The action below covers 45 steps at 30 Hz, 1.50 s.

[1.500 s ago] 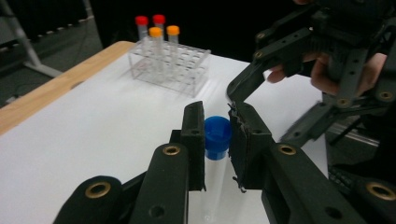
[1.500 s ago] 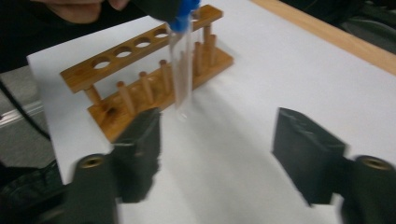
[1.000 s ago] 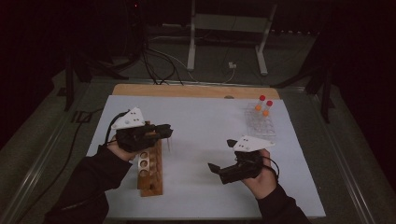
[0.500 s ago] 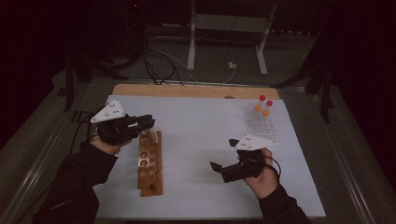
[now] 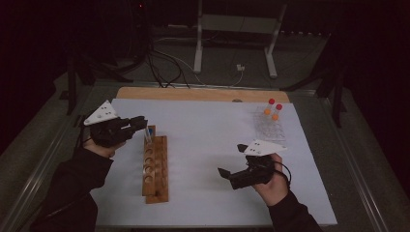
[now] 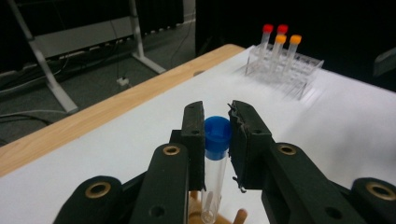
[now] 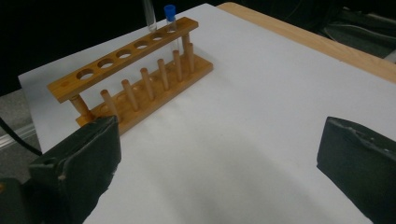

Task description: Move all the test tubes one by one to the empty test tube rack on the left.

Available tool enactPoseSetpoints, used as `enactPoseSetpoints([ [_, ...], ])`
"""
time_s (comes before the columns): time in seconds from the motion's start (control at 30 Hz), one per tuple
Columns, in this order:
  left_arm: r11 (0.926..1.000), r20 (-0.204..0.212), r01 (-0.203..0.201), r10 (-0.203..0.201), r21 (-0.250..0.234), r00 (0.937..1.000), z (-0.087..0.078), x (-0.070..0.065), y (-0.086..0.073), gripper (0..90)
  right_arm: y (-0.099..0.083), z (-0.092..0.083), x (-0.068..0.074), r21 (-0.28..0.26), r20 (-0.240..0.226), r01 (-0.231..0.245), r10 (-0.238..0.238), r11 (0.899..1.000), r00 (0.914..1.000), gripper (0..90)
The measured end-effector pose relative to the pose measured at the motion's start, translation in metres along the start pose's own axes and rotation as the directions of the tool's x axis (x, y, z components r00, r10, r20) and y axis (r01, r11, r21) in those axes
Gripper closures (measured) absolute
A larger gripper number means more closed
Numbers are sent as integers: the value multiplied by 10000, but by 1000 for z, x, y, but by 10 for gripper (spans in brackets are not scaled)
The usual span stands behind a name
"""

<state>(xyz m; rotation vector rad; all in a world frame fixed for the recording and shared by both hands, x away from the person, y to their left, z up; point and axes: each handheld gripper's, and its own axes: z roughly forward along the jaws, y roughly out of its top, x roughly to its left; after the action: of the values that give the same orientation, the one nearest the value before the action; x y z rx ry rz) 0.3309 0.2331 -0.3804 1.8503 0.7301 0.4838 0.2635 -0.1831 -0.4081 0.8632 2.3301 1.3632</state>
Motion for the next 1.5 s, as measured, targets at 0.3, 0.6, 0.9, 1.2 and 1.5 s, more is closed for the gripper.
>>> enactPoseSetpoints([
  [0.3, 9994, -73, 183, -181, 284, 9998, 10, 4, -19, 777, -1, -1, -1, -4, 17, -38, 38, 10000, 10000, 0],
  [0.6, 9975, -76, 366, -362, 608, 9993, 21, 4, -38, 777, -1, -2, -2, 9, -26, -90, 90, 10000, 10000, 0],
  [0.9, 9949, -40, 531, -530, 858, 9986, 28, 6, -50, 777, -2, -2, -3, 49, -42, -138, 138, 9999, 9999, 0],
  [1.2, 9937, -109, 573, -565, 964, 9983, 33, 4, -58, 777, -2, -2, -3, 67, -71, -145, 146, 9999, 9999, 0],
  [1.5, 9946, -198, 496, -480, 915, 9987, 32, 3, -59, 776, -2, -3, -3, 41, -76, -150, 150, 9999, 9999, 0],
])
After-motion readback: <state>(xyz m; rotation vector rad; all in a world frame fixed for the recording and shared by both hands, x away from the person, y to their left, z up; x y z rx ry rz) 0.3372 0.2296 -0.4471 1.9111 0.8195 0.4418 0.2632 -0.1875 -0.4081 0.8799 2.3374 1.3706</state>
